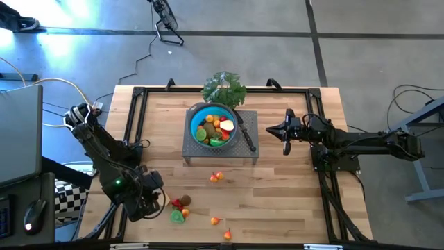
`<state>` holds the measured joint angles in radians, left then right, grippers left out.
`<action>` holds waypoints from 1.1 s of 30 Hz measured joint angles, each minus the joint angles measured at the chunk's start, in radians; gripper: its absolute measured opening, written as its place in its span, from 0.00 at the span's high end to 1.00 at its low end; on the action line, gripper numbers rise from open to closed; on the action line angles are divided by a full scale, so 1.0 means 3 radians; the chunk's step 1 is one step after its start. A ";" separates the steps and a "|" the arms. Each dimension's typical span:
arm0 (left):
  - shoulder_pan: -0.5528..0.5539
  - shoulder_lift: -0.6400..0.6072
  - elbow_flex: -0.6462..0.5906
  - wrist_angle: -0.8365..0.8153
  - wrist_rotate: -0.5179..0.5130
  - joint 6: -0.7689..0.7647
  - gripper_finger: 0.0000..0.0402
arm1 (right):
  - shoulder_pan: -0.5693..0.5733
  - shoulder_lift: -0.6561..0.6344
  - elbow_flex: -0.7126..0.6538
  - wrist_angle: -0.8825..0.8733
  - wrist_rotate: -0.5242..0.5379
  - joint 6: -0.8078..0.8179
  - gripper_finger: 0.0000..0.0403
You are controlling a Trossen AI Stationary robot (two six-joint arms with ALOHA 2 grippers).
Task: Pick & Place Fruit
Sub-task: Put the apple into the blue strainer bowl on the shelf
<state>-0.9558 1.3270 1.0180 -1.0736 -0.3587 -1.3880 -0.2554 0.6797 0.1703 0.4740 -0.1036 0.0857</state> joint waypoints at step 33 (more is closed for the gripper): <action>0.0000 0.0005 -0.0668 0.0948 0.0119 0.0899 0.00 | 0.0001 0.0000 -0.0001 0.0032 0.0351 0.0239 0.99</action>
<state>-0.9558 1.3285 0.8177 -0.7891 -0.3231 -1.1183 -0.2551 0.6797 0.1699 0.4835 0.0017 0.1574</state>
